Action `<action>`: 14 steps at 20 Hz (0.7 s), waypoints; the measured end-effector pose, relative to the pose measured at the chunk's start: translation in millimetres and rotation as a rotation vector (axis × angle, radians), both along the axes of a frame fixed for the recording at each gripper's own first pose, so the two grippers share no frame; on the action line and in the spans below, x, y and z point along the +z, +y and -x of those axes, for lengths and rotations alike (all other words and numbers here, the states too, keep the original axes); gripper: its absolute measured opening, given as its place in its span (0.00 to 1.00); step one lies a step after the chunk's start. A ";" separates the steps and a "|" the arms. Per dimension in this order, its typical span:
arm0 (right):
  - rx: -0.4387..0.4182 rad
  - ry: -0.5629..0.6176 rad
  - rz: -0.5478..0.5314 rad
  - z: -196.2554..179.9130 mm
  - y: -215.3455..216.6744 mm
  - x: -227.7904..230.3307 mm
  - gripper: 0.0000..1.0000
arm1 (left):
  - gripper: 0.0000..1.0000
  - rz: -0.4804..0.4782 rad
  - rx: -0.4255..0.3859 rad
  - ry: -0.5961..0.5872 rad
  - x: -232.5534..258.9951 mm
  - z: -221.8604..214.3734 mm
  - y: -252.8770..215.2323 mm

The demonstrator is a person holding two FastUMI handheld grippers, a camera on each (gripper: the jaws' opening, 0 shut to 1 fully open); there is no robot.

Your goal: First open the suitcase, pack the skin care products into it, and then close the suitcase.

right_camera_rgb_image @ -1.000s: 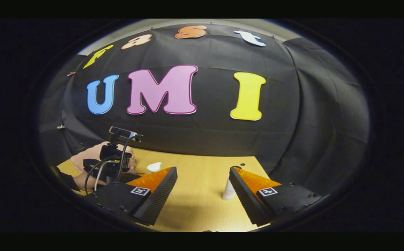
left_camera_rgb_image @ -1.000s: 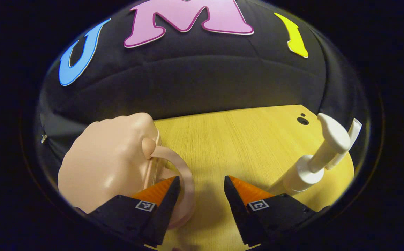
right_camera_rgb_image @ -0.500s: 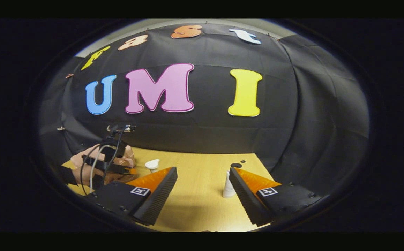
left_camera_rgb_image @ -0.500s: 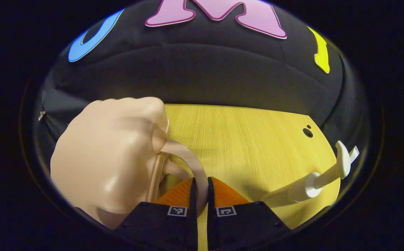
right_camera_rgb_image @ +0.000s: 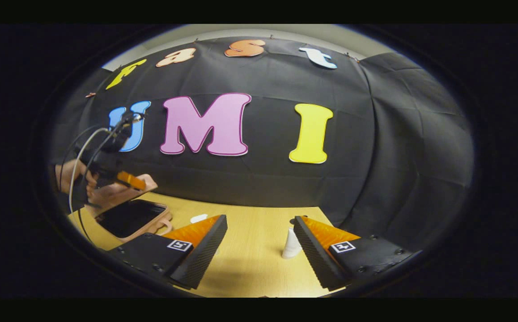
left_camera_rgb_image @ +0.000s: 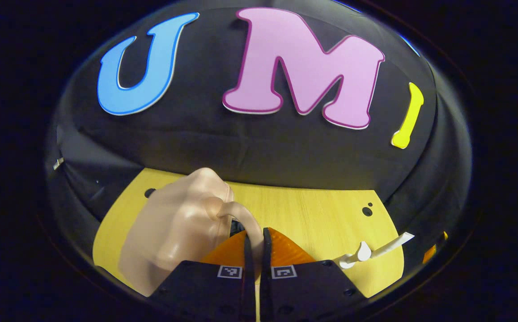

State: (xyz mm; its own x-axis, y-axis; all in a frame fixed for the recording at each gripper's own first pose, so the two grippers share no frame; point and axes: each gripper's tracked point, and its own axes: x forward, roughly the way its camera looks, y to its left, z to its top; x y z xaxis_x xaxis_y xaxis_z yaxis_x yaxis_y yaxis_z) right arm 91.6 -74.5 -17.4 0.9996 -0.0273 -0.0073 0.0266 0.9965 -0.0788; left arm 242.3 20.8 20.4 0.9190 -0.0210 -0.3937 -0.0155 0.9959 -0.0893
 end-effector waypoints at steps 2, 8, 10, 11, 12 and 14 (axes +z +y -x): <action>0.007 0.014 -0.005 1.4 11.4 -3.4 0.96 | 0.09 -0.020 0.021 0.009 26.1 8.4 43.3; 0.015 0.032 -0.007 4.3 44.3 -6.2 0.96 | 0.09 -0.150 0.106 0.035 50.2 18.2 194.3; 0.010 0.056 -0.007 3.4 52.7 -9.7 0.96 | 0.09 -0.211 0.142 0.044 44.8 16.2 240.5; 0.015 0.061 -0.010 2.2 58.5 -9.8 0.96 | 0.09 -0.243 0.157 0.046 40.9 12.0 262.8; 0.017 0.067 -0.017 1.5 65.1 -10.2 0.96 | 0.09 -0.274 0.181 0.046 35.2 8.3 286.2; -0.004 0.061 -0.006 0.2 69.7 -9.6 0.96 | 0.09 -0.343 0.240 0.058 16.2 1.4 328.1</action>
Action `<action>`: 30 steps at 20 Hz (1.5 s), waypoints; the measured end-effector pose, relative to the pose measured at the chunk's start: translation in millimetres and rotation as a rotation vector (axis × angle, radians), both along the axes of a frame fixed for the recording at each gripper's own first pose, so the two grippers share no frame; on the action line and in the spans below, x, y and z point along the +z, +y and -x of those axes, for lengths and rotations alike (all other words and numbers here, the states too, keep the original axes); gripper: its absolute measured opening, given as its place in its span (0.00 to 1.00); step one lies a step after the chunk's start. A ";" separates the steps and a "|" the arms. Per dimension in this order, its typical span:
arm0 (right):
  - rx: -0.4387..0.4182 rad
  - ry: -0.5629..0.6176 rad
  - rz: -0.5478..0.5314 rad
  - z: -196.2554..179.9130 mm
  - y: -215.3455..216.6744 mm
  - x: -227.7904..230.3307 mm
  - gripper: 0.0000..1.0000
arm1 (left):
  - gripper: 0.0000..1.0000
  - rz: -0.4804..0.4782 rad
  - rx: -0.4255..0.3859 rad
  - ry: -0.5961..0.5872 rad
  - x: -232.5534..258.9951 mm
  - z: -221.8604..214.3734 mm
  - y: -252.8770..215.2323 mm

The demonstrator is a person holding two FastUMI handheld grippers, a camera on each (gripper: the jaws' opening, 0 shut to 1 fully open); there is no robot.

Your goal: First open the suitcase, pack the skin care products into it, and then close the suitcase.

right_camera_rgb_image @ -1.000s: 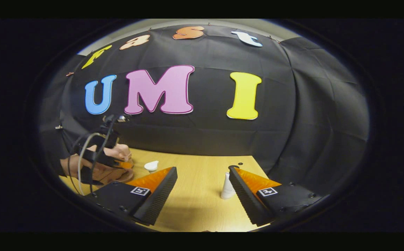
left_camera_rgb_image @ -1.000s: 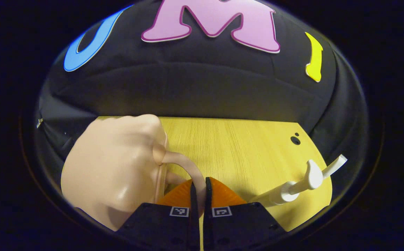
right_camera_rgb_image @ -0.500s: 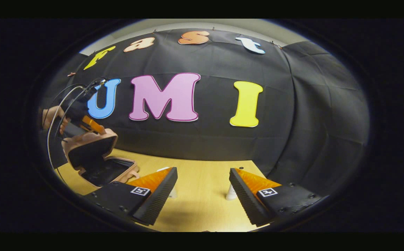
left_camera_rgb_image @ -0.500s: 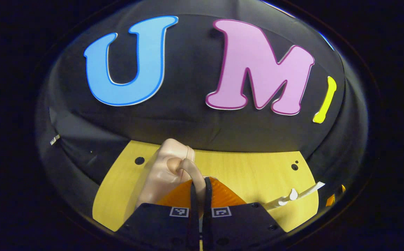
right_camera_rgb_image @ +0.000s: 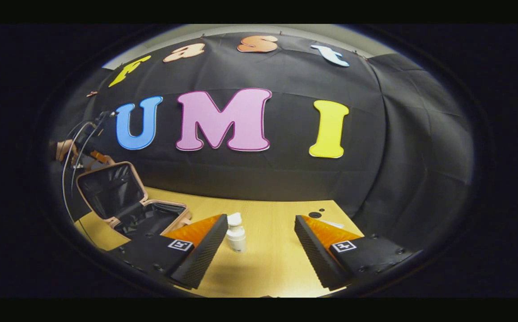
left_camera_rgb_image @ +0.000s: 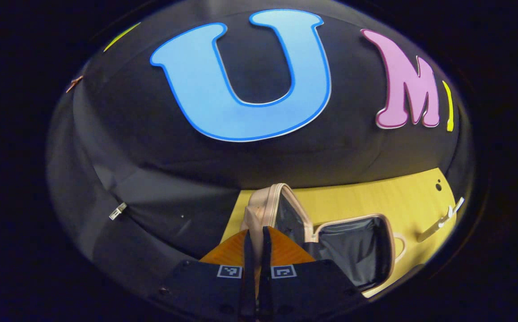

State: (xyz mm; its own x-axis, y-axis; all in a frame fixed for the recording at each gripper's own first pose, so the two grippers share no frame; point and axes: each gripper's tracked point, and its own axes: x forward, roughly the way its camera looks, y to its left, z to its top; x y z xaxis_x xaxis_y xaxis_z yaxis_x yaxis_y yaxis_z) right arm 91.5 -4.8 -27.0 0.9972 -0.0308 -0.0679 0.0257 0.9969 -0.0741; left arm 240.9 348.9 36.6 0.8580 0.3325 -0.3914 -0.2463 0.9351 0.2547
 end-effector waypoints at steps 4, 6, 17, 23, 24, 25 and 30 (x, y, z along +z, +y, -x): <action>-0.057 0.004 0.049 -3.5 6.9 -8.6 0.96 | 0.09 -0.080 0.119 -0.015 -44.3 -18.0 81.2; -0.097 0.024 0.047 -2.7 4.9 -16.2 0.97 | 0.11 -0.072 0.124 0.011 -73.9 -27.1 102.6; -0.190 0.042 0.106 10.1 -2.5 -48.3 0.97 | 0.29 0.142 0.210 0.000 -114.5 -32.7 137.0; -0.176 0.036 0.067 10.9 -4.1 -45.7 0.97 | 0.89 0.103 0.136 -0.162 -35.3 -2.6 107.9; -0.173 0.030 0.066 9.7 -5.8 -41.6 0.97 | 0.97 0.096 0.110 -0.196 -23.5 -0.6 94.2; -0.169 0.025 0.065 10.2 -8.1 -38.3 0.97 | 0.99 0.089 0.088 -0.227 -7.4 8.1 73.2; -0.179 0.007 0.019 10.8 -29.5 -19.5 0.97 | 0.99 0.087 -0.048 -0.368 54.5 28.0 -41.5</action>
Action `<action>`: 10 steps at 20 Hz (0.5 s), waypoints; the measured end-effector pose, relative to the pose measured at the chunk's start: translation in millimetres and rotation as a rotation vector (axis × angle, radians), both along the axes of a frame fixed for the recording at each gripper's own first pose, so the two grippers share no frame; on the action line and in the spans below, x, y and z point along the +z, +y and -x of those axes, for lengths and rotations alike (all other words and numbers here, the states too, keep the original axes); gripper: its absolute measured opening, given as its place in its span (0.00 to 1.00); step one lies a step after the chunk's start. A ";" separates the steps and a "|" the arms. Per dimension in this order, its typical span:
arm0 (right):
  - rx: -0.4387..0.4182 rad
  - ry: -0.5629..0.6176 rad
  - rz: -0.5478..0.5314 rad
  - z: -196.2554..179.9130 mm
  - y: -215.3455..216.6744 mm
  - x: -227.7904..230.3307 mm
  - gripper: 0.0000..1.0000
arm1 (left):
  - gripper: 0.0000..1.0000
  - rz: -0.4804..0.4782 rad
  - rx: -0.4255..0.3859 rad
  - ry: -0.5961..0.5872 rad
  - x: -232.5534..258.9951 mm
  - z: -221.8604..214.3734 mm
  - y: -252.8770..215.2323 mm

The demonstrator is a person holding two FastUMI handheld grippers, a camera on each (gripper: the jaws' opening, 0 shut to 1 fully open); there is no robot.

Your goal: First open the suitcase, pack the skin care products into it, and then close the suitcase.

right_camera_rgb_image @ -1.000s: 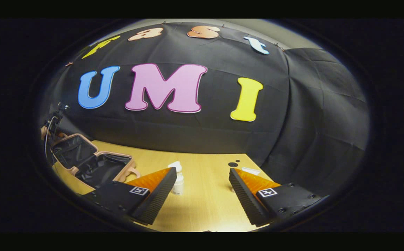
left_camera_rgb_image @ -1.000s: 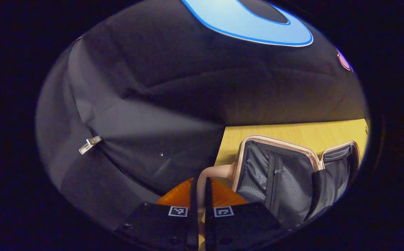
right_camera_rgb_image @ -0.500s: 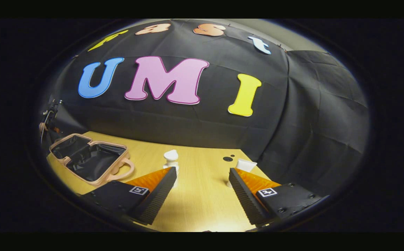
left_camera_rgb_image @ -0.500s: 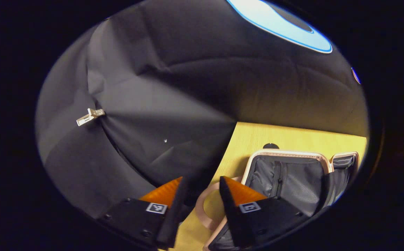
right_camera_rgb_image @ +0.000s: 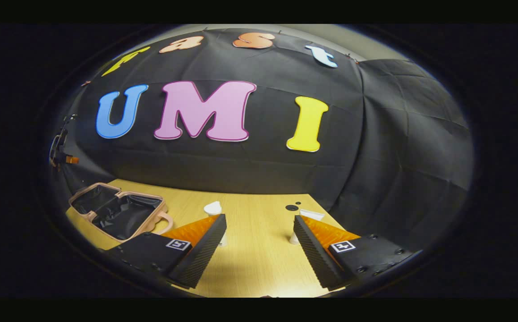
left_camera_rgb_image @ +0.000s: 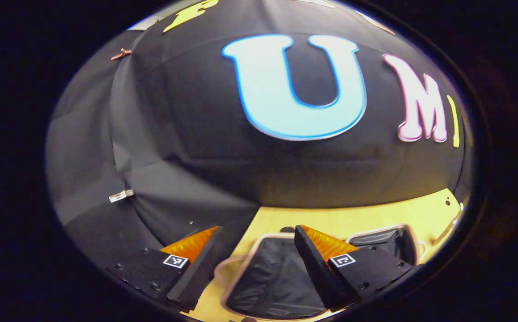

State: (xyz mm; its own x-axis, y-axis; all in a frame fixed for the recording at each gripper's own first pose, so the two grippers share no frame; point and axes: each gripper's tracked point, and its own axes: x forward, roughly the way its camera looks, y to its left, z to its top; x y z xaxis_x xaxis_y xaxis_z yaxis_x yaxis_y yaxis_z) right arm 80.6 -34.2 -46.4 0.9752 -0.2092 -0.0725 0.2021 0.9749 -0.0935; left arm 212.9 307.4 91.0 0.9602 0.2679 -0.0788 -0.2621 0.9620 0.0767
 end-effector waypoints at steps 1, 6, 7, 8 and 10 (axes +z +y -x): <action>-0.007 -0.007 -0.005 -0.5 -4.8 2.0 0.97 | 0.99 0.004 -0.044 -0.021 6.9 1.9 -28.5; -0.008 -0.019 -0.029 -0.2 -24.4 6.8 0.97 | 0.99 0.006 -0.252 -0.100 30.8 4.4 -183.9; -0.007 -0.017 -0.033 0.4 -29.7 6.8 0.97 | 0.99 0.018 -0.329 -0.087 26.4 5.8 -220.8; -0.014 -0.020 -0.036 1.3 -35.7 6.5 0.97 | 0.99 0.035 -0.391 -0.082 21.5 11.1 -254.7; -0.021 -0.036 -0.052 1.8 -48.8 10.4 0.97 | 0.99 0.050 -0.462 -0.088 12.3 13.3 -309.9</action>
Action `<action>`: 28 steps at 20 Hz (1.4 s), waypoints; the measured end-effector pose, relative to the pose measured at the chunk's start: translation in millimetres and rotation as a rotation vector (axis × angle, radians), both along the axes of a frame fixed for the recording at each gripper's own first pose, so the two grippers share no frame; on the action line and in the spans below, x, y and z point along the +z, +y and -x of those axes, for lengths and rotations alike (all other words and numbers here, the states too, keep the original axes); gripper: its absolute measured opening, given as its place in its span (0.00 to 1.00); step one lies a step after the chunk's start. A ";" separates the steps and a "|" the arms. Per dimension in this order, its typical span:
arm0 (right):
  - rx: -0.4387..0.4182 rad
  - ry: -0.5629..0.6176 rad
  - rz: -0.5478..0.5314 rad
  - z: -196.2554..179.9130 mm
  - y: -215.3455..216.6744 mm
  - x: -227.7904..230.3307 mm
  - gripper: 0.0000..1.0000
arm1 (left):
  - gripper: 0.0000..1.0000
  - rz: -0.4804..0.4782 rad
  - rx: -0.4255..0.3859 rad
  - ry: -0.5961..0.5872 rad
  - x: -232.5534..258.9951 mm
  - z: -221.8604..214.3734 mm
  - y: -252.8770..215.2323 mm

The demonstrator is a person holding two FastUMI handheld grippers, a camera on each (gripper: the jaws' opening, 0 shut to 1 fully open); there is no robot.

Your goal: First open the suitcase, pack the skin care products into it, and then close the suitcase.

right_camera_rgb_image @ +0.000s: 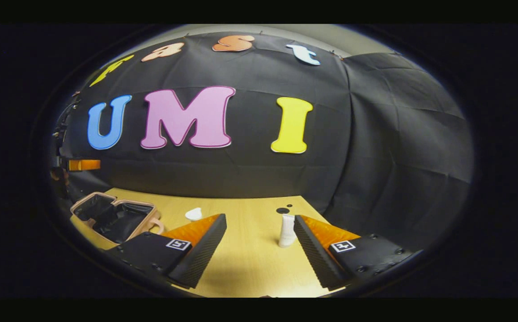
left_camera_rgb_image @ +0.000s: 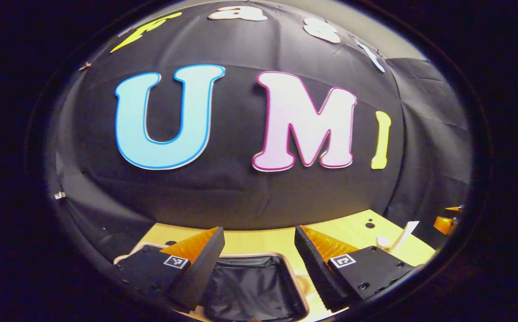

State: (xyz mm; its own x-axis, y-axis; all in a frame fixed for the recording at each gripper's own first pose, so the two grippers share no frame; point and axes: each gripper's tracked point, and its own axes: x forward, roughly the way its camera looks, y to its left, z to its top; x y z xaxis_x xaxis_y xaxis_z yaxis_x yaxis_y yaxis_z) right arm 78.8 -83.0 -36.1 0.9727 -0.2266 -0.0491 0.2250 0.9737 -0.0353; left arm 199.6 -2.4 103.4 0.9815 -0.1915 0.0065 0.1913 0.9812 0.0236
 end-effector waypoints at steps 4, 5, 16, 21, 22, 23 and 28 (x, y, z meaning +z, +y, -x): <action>-0.004 0.029 0.007 1.3 -27.7 -9.9 0.97 | 0.99 -0.004 -0.097 0.035 -51.0 2.4 -87.3; -0.005 0.036 0.012 1.2 -35.5 -12.5 0.97 | 0.99 -0.012 -0.118 0.043 -67.3 2.6 -106.6; -0.004 0.186 -0.003 -1.3 -80.5 -78.8 0.97 | 0.99 -0.130 -0.279 0.196 -225.7 -34.7 -240.8; -0.008 0.235 -0.007 -2.2 -87.5 -101.6 0.97 | 0.98 -0.163 -0.322 0.220 -254.6 -73.2 -279.3; -0.007 0.242 -0.008 -3.0 -88.1 -105.1 0.97 | 0.95 -0.165 -0.324 0.222 -260.0 -79.2 -283.4; -0.004 0.250 -0.009 -2.6 -87.5 -108.3 0.97 | 0.94 -0.173 -0.312 0.224 -262.7 -83.5 -284.8; 0.012 0.265 -0.006 -8.9 -81.3 -115.4 0.97 | 0.66 -0.165 -0.270 0.207 -257.4 -96.5 -288.5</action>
State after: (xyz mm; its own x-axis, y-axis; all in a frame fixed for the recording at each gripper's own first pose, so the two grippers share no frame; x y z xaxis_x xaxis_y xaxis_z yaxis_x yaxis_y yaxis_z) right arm 87.7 -164.3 -151.5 0.9283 -0.2136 -0.3042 0.1967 0.9767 -0.0857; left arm 296.1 -290.9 -154.1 0.8729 -0.4251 -0.2397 0.4596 0.8811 0.1111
